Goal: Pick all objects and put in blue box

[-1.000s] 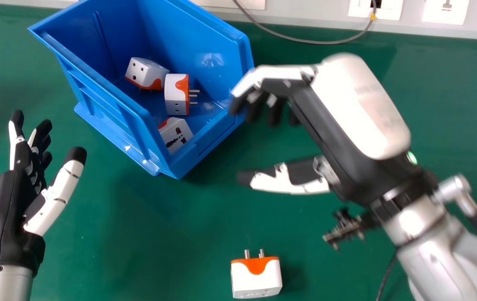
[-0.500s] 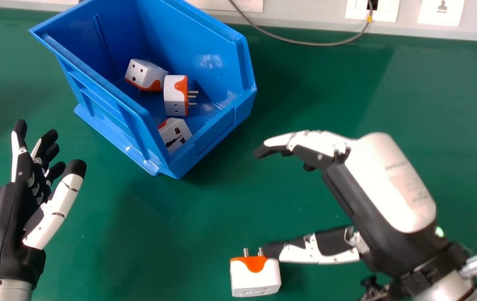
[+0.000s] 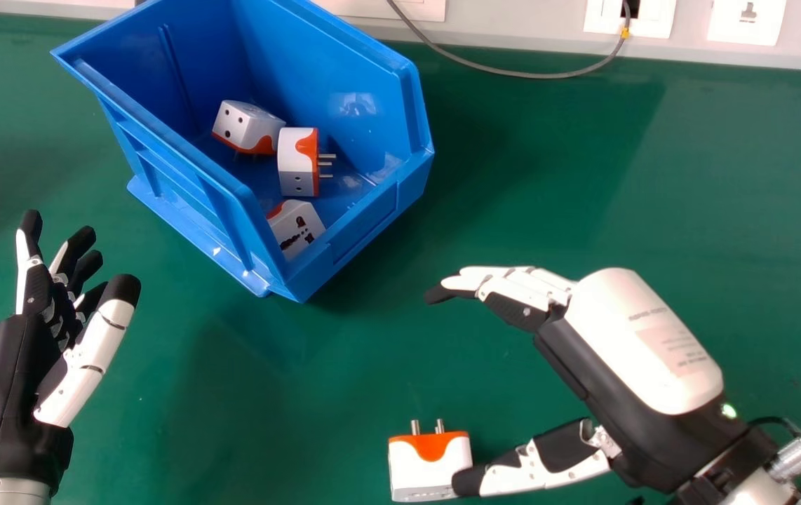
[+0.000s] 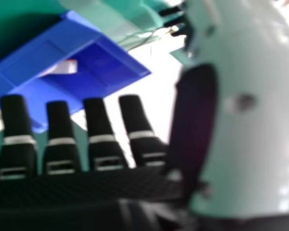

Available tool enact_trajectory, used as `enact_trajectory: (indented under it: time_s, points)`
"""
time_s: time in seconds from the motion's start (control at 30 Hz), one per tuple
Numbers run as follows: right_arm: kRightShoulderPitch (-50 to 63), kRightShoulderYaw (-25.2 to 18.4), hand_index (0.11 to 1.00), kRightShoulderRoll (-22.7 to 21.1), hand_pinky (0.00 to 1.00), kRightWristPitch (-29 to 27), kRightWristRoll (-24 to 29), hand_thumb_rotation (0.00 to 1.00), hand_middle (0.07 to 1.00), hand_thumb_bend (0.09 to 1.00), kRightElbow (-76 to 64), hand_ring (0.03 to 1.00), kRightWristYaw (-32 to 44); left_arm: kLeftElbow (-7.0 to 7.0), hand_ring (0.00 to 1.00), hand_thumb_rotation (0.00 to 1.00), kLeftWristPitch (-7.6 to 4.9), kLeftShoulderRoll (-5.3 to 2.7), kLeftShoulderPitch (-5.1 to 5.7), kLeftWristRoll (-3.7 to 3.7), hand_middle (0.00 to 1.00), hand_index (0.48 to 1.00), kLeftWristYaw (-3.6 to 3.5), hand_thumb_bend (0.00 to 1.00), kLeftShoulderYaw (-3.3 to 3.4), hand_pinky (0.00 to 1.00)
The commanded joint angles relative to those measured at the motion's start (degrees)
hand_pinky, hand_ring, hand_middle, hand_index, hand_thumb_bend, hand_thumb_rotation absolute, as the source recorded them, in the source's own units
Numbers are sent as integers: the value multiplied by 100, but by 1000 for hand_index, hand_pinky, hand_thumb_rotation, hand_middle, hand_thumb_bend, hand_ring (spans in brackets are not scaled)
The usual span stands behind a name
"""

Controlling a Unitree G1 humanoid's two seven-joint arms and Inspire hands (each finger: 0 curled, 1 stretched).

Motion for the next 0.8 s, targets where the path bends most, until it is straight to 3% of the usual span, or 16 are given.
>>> enact_trajectory:
  time_s: [0.0, 0.3, 0.53, 0.77]
  points:
    - [-36, 48, 818, -100, 699, -51, -1, 268, 867, 845, 12, 850, 72, -166, 945, 582, -79, 83, 41, -67, 956, 929, 5, 571, 74, 893]
    - [-199, 297, 849, -277, 745, -273, -187, 293, 897, 891, 284, 883, 149, -264, 945, 586, 12, 102, 55, -20, 957, 929, 45, 575, 83, 891]
    - [-430, 603, 847, -266, 757, -241, -429, 307, 901, 893, 602, 887, 233, -183, 944, 595, -9, 130, 1, 9, 955, 927, 68, 579, 76, 891]
    - [-838, 1016, 846, -80, 757, 26, -744, 304, 894, 852, 1154, 882, 243, -197, 943, 600, 24, 127, -16, -48, 954, 927, 73, 576, 63, 893]
